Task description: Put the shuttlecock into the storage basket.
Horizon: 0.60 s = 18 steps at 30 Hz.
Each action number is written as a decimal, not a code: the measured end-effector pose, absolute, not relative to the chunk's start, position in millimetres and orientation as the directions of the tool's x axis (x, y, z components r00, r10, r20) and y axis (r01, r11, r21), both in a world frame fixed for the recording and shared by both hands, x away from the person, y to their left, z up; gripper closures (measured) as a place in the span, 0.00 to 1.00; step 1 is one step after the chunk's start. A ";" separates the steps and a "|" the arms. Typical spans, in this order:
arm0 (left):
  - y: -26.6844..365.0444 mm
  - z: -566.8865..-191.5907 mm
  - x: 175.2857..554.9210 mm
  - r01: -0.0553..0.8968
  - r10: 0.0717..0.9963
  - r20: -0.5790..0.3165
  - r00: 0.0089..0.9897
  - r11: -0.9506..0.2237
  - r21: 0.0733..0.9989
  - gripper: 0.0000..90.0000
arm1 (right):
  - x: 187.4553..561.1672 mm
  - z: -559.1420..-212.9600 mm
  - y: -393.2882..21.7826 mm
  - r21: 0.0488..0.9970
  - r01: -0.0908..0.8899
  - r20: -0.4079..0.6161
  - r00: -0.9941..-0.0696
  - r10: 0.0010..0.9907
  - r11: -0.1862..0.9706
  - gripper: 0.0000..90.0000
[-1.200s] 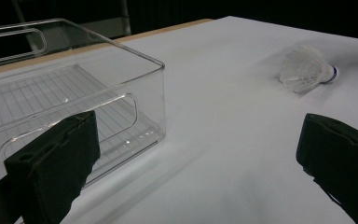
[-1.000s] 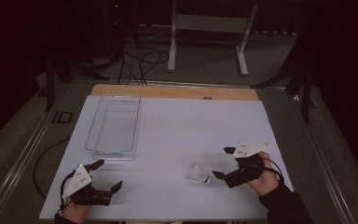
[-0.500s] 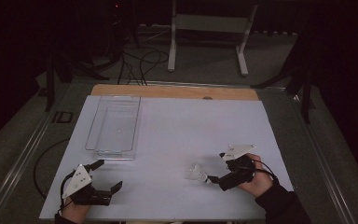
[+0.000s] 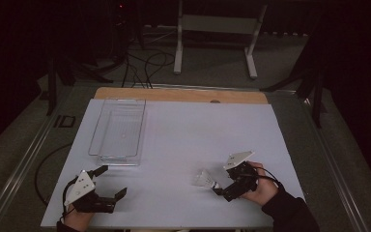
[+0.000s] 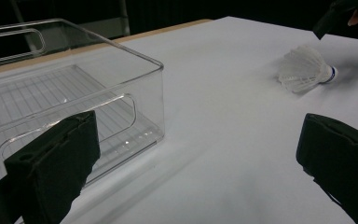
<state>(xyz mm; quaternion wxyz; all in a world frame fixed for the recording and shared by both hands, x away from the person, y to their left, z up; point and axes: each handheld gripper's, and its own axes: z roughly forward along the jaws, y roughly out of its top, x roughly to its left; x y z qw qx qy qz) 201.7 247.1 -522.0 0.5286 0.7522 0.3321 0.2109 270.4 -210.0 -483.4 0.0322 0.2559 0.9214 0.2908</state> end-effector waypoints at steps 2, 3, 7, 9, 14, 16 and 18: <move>247.1 -522.0 201.7 0.277 0.723 -0.034 0.690 -0.220 0.935 0.00 | 270.4 -485.3 -208.4 0.536 0.457 0.093 -0.867 0.489 0.710 0.13; 247.1 -522.1 201.8 0.277 0.722 -0.034 0.691 -0.220 0.935 0.00 | 270.4 -486.1 -207.9 0.530 0.453 0.084 -0.869 0.488 0.717 0.14; 246.9 -522.1 201.7 0.276 0.722 -0.033 0.691 -0.222 0.935 0.00 | 270.9 -488.3 -205.6 0.503 0.458 0.087 -0.870 0.484 0.733 0.17; 246.9 -522.0 201.6 0.276 0.722 -0.033 0.691 -0.222 0.935 0.00 | 271.6 -489.1 -204.7 0.491 0.458 0.084 -0.872 0.483 0.741 0.19; 247.1 -522.1 201.7 0.276 0.722 -0.034 0.691 -0.221 0.935 0.00 | 272.2 -491.4 -202.1 0.463 0.456 0.076 -0.875 0.479 0.760 0.23; 247.1 -522.1 201.7 0.276 0.722 -0.033 0.691 -0.221 0.935 0.00 | 271.9 -492.2 -200.5 0.453 0.458 0.076 -0.875 0.479 0.765 0.24; 247.1 -522.0 201.7 0.276 0.722 -0.034 0.691 -0.221 0.935 0.00 | 271.4 -493.1 -198.2 0.432 0.461 0.073 -0.874 0.480 0.775 0.25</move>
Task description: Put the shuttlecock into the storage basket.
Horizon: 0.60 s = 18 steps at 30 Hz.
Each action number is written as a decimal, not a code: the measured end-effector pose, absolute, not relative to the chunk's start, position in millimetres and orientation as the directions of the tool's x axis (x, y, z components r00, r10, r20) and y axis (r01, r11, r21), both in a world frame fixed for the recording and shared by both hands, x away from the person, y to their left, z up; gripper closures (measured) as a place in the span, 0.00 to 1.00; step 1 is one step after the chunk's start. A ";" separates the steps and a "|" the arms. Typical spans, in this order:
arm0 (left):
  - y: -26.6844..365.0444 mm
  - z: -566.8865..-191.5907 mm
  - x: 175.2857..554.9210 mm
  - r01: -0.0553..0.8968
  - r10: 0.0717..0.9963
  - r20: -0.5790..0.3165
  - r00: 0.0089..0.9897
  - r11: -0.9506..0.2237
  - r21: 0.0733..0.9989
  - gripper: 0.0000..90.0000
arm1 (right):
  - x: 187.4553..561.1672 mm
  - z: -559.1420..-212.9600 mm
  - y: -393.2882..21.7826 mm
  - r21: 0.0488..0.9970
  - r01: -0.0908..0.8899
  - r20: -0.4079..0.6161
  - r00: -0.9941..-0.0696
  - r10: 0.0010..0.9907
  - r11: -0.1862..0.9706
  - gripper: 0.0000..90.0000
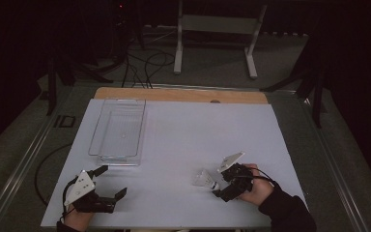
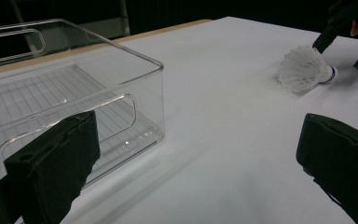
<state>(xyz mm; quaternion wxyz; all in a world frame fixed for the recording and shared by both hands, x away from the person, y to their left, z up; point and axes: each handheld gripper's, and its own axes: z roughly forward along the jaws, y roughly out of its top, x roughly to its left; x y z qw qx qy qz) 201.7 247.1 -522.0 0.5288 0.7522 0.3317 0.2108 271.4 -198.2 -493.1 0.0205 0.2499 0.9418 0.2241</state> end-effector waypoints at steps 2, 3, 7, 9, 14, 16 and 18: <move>247.0 -522.0 201.6 0.275 0.722 -0.032 0.691 -0.222 0.935 0.00 | 271.5 -493.7 -197.6 0.428 0.460 0.068 -0.875 0.480 0.778 0.27; 247.0 -522.0 201.6 0.275 0.722 -0.033 0.691 -0.221 0.936 0.00 | 271.8 -494.6 -196.7 0.420 0.463 0.067 -0.874 0.482 0.780 0.28; 247.1 -522.0 201.6 0.276 0.722 -0.033 0.691 -0.221 0.935 0.00 | 273.4 -497.0 -194.2 0.393 0.467 0.069 -0.874 0.481 0.792 0.36; 247.0 -522.0 201.6 0.275 0.722 -0.033 0.691 -0.221 0.936 0.00 | 273.4 -497.2 -193.4 0.386 0.469 0.069 -0.873 0.482 0.794 0.36; 247.2 -521.9 201.5 0.275 0.722 -0.033 0.691 -0.221 0.936 0.00 | 274.0 -499.6 -187.4 0.349 0.462 0.060 -0.879 0.473 0.815 0.45; 247.2 -521.9 201.5 0.275 0.722 -0.032 0.691 -0.221 0.936 0.00 | 274.8 -500.6 -185.6 0.334 0.460 0.058 -0.881 0.470 0.822 0.49; 247.3 -521.8 201.6 0.274 0.722 -0.031 0.691 -0.222 0.936 0.00 | 275.7 -501.6 -184.5 0.328 0.457 0.056 -0.883 0.465 0.827 0.52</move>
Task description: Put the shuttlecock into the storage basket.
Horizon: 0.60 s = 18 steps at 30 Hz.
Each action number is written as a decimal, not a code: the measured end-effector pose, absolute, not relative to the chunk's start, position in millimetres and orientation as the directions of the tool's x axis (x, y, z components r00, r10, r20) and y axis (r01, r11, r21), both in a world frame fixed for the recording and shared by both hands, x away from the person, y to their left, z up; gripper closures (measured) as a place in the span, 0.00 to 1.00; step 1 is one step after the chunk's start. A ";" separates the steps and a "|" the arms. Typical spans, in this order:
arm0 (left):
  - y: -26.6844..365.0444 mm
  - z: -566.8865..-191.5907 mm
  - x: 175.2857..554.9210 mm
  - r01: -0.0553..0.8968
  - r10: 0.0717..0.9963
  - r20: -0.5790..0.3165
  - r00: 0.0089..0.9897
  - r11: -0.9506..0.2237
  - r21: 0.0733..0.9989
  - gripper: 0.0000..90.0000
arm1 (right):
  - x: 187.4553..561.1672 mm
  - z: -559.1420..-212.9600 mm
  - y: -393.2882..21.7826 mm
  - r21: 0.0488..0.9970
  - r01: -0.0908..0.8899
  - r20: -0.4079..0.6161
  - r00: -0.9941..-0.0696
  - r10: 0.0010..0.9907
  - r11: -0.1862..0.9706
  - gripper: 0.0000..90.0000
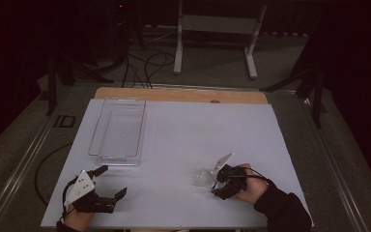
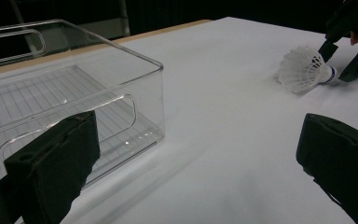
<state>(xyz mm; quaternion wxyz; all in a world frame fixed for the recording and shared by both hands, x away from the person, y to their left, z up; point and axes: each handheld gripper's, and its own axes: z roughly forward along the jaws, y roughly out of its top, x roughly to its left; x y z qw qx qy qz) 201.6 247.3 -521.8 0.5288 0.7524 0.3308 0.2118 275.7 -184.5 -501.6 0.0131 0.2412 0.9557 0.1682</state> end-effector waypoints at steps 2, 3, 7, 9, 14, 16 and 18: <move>247.3 -521.9 201.5 0.275 0.722 -0.033 0.691 -0.221 0.936 0.00 | 276.1 -502.4 -183.4 0.319 0.451 0.051 -0.886 0.461 0.833 0.53; 247.3 -521.9 201.5 0.275 0.722 -0.033 0.691 -0.221 0.936 0.00 | 276.1 -502.4 -183.4 0.319 0.451 0.051 -0.886 0.461 0.833 0.53; 247.3 -521.8 201.5 0.273 0.721 -0.031 0.692 -0.222 0.936 0.00 | 277.3 -502.8 -179.9 0.299 0.452 0.051 -0.887 0.458 0.841 0.57; 247.4 -521.8 201.5 0.274 0.721 -0.031 0.692 -0.222 0.936 0.00 | 278.2 -503.8 -178.5 0.289 0.449 0.054 -0.890 0.454 0.846 0.59; 247.3 -521.8 201.5 0.273 0.720 -0.031 0.693 -0.223 0.936 0.00 | 278.4 -506.3 -175.4 0.266 0.447 0.058 -0.892 0.448 0.854 0.65; 247.3 -521.9 201.4 0.275 0.721 -0.033 0.693 -0.221 0.936 0.00 | 279.6 -506.3 -175.5 0.268 0.429 0.048 -0.900 0.432 0.863 0.68; 247.3 -521.9 201.5 0.275 0.721 -0.033 0.693 -0.221 0.936 0.00 | 278.6 -505.5 -173.8 0.258 0.433 0.052 -0.899 0.435 0.864 0.68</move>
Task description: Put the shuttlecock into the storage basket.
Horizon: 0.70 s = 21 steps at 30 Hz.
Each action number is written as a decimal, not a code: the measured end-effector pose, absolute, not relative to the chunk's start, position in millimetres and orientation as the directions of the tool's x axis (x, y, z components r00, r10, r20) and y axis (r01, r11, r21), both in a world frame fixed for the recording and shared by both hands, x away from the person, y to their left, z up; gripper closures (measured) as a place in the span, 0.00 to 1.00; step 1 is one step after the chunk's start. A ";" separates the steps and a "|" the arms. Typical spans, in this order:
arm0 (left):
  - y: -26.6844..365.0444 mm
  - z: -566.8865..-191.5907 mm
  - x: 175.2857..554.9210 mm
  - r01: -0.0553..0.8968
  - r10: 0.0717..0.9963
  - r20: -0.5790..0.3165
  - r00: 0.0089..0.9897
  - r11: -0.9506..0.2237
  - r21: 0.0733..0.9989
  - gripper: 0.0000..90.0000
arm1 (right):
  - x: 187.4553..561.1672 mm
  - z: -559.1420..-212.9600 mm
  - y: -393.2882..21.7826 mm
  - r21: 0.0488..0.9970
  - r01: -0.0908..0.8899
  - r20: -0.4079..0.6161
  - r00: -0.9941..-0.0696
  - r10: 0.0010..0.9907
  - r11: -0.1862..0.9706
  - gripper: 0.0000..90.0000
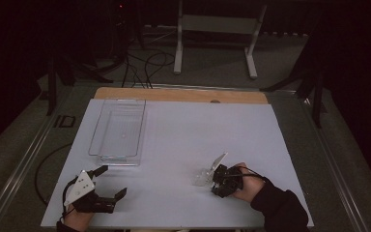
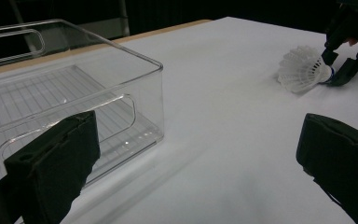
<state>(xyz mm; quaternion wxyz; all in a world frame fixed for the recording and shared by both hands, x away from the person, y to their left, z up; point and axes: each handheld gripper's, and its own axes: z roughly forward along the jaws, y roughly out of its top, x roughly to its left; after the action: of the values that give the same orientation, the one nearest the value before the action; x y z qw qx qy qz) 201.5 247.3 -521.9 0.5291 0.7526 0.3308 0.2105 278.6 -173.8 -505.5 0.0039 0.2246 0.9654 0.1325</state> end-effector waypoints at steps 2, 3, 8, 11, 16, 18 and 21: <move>247.1 -521.9 201.5 0.276 0.721 -0.033 0.692 -0.222 0.935 0.00 | 278.5 -505.9 -172.1 0.252 0.420 0.042 -0.905 0.424 0.872 0.68; 247.0 -521.9 201.6 0.276 0.721 -0.034 0.692 -0.221 0.935 0.00 | 278.7 -505.7 -171.5 0.252 0.416 0.038 -0.906 0.421 0.874 0.69; 247.1 -521.9 201.5 0.275 0.721 -0.033 0.693 -0.222 0.935 0.00 | 277.6 -505.5 -168.8 0.244 0.398 0.023 -0.914 0.405 0.885 0.72; 247.0 -522.0 201.5 0.276 0.720 -0.033 0.693 -0.223 0.935 0.00 | 278.3 -505.1 -168.3 0.235 0.403 0.032 -0.913 0.407 0.885 0.73; 247.3 -522.0 201.6 0.277 0.721 -0.033 0.693 -0.223 0.935 0.00 | 279.1 -504.1 -168.0 0.230 0.375 0.018 -0.924 0.382 0.898 0.73; 247.2 -522.0 201.6 0.276 0.721 -0.033 0.692 -0.223 0.935 0.00 | 280.0 -502.4 -169.6 0.241 0.374 0.030 -0.925 0.378 0.896 0.73; 247.1 -522.2 201.7 0.277 0.720 -0.033 0.693 -0.224 0.935 0.00 | 281.8 -499.1 -172.3 0.243 0.380 0.039 -0.923 0.383 0.892 0.73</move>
<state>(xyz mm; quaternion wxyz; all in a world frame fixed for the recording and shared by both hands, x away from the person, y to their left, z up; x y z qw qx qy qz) 201.7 247.1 -522.2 0.5280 0.7534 0.3308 0.2101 281.8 -172.3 -499.1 0.0051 0.1961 0.9727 0.1241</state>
